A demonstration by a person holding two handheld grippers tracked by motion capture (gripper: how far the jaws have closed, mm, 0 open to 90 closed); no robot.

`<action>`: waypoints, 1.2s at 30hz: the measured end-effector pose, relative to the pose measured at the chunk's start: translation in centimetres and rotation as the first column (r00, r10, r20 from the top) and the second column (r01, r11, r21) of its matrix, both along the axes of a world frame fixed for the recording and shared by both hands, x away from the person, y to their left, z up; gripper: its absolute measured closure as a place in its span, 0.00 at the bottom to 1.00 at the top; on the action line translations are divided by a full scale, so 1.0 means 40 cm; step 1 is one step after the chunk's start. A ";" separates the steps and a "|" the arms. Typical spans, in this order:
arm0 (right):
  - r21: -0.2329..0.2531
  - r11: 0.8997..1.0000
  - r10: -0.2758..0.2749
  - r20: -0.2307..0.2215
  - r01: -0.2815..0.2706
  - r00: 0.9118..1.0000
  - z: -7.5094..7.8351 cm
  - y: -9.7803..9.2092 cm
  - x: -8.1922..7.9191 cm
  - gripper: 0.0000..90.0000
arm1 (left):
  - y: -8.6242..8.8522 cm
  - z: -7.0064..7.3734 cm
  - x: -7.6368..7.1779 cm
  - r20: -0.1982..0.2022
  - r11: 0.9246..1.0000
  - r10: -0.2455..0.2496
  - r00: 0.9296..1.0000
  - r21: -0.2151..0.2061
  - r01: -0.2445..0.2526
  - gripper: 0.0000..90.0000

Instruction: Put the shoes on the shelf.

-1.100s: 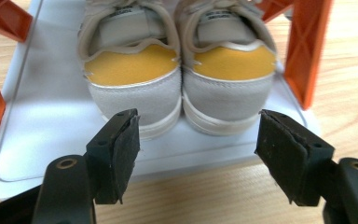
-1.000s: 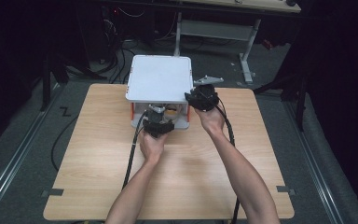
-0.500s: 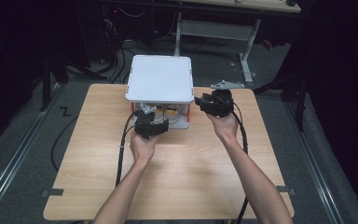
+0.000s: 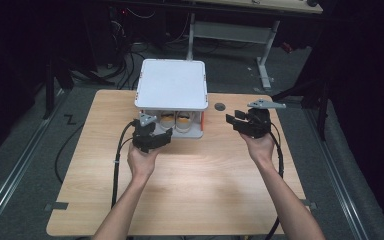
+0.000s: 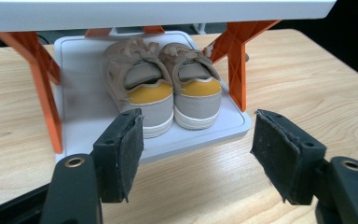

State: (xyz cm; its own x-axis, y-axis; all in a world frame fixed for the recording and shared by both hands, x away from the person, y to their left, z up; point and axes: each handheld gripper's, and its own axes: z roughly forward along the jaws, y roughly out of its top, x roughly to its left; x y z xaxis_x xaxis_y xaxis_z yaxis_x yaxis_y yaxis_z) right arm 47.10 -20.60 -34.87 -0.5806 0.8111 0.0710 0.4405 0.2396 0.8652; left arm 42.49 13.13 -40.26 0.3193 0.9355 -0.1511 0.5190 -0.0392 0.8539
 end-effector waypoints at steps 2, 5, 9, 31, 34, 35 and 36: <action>0.004 1.000 -0.003 -0.001 0.003 1.000 -0.006 -0.014 -0.011 0.62 | 0.012 0.002 -0.009 0.005 1.000 0.000 1.000 0.003 0.000 0.38; 0.012 1.000 -0.003 -0.004 0.003 1.000 -0.017 -0.037 -0.029 0.61 | 0.031 0.006 -0.026 0.012 1.000 0.011 1.000 0.010 -0.011 0.38; 0.015 1.000 -0.016 -0.009 0.016 1.000 -0.039 -0.072 -0.054 0.60 | 0.062 0.006 -0.051 0.016 1.000 0.008 1.000 0.022 -0.008 0.37; -0.051 0.988 -0.148 -0.086 0.144 0.985 -0.259 -0.214 -0.156 0.57 | 0.124 -0.141 -0.141 -0.074 0.994 0.005 0.997 0.108 0.003 0.30; -0.087 0.981 -0.184 -0.120 0.174 0.976 -0.310 -0.230 -0.155 0.56 | 0.131 -0.182 -0.141 -0.114 0.991 0.031 0.993 0.135 -0.016 0.30; -0.105 0.976 -0.202 -0.134 0.189 0.970 -0.329 -0.236 -0.154 0.55 | 0.134 -0.189 -0.140 -0.122 0.990 0.034 0.992 0.142 -0.016 0.30; -0.113 0.974 -0.210 -0.141 0.196 0.967 -0.339 -0.239 -0.152 0.55 | 0.137 -0.199 -0.139 -0.131 0.988 0.045 0.990 0.151 -0.024 0.30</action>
State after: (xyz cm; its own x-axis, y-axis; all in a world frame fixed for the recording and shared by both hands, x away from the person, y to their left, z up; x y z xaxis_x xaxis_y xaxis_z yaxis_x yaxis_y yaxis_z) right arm 41.02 -30.15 -48.44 -0.3916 0.9181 0.0603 0.6122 0.2111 0.7620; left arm 36.94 18.60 -48.21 0.2728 0.9609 -0.0483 0.6313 -0.1409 0.7627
